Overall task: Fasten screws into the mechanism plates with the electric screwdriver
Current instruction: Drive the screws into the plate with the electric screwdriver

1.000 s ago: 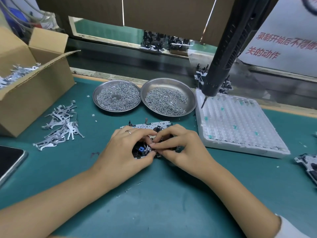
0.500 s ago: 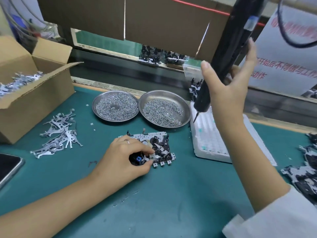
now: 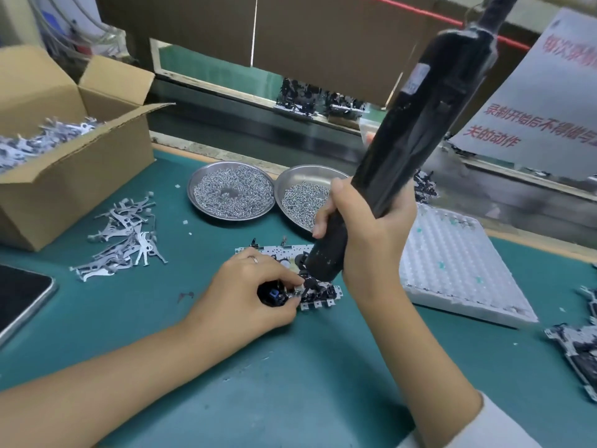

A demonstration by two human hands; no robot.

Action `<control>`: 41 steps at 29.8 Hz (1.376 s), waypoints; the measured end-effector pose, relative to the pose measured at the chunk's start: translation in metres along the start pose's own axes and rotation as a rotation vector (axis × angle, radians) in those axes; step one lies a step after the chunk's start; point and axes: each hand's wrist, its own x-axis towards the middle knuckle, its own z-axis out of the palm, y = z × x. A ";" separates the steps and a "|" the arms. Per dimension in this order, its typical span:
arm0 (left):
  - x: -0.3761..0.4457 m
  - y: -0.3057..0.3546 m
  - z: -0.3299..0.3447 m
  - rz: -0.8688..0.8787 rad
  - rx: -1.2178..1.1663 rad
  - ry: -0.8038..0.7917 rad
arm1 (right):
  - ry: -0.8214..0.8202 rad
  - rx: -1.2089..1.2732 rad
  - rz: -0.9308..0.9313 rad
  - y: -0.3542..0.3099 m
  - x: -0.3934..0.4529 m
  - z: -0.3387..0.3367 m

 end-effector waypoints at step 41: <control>-0.002 0.001 -0.001 0.023 0.012 0.007 | 0.017 0.056 -0.042 0.005 -0.011 0.011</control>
